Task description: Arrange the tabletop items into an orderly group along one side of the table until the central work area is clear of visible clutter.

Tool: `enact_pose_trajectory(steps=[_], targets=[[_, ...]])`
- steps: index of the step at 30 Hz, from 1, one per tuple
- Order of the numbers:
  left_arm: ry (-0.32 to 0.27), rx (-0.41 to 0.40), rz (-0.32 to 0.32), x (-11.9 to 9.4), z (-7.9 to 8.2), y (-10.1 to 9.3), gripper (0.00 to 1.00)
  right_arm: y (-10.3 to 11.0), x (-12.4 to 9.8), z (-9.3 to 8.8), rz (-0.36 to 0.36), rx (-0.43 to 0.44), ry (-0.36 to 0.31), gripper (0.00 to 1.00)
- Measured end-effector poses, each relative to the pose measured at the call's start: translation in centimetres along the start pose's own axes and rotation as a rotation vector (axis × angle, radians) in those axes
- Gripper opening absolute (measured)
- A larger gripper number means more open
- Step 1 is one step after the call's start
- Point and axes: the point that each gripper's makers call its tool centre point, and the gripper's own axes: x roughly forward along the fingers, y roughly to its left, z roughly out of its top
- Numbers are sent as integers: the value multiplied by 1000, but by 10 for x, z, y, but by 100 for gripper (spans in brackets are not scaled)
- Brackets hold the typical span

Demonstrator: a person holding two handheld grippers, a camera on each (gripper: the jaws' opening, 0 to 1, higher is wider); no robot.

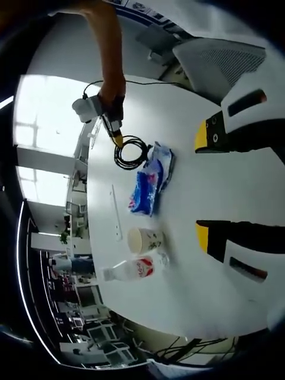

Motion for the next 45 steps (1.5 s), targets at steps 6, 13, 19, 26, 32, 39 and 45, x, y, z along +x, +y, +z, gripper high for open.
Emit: enact_pose_trajectory(steps=[6,13,19,26,32,39,45], targets=[[8,15,-15,3,1,-5,45,-12,-7,-25,-5,56,23,0],[16,29,-23,5,3,-8,45,-29,-22,-43,-38,96,28,0],[18,40,-37,10,7,-15,45,-41,-31,-57,-62,108,37,0],[21,54,-52,14,10,-23,45,-49,-36,-68,-74,124,40,0],[27,57,-52,14,8,-25,45,-56,-36,-75,-79,141,43,0],[34,62,-48,12,6,-27,45,-66,-34,-87,-86,189,55,0],[37,61,-43,10,5,-28,45,-75,-30,-97,-92,240,68,0]])
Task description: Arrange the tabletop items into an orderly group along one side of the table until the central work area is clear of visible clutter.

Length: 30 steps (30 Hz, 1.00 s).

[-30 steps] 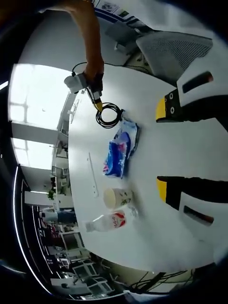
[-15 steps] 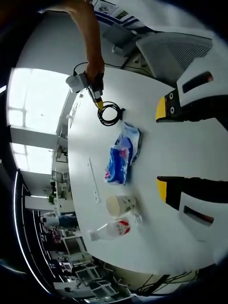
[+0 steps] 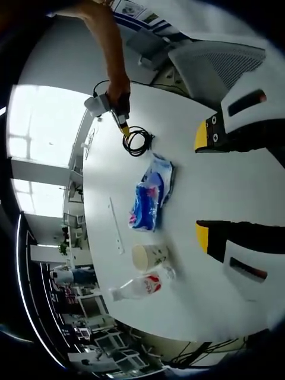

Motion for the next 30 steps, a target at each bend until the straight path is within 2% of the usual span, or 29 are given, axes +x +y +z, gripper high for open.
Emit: enact_pose_trajectory(steps=[11,30], targets=[[8,-3,10,-2,-2,2,45,-6,5,-12,-5,56,24,0],[15,-11,11,0,-3,3,45,-5,9,-27,1,68,71,1]])
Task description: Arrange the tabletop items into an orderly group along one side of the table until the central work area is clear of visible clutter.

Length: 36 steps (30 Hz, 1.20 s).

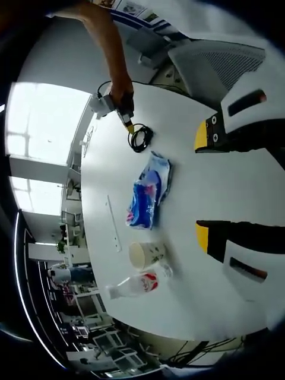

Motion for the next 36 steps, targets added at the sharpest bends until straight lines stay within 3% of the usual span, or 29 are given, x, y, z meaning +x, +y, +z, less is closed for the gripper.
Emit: enact_pose_trajectory(steps=[15,36], targets=[[-4,-2,-5,0,-1,-1,45,1,-3,-5,6,-31,17,8],[-20,-10,-7,-2,0,2,45,22,-10,15,49,-36,-34,14]])
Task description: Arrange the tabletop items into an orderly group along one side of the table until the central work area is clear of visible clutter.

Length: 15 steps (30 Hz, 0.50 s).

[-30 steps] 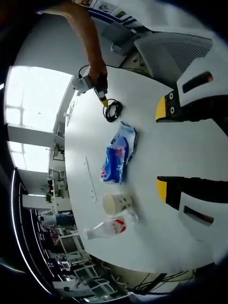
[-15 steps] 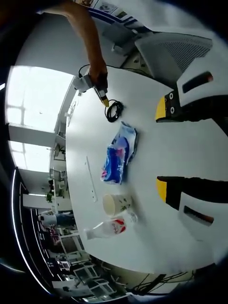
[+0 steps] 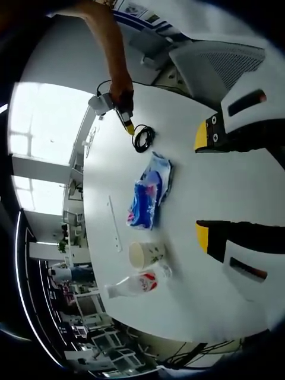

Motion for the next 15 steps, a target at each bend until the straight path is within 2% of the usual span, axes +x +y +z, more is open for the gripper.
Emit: enact_pose_trajectory(steps=[15], targets=[[-15,-22,11,-3,-1,4,45,43,6,18,84,-15,-30,21]])
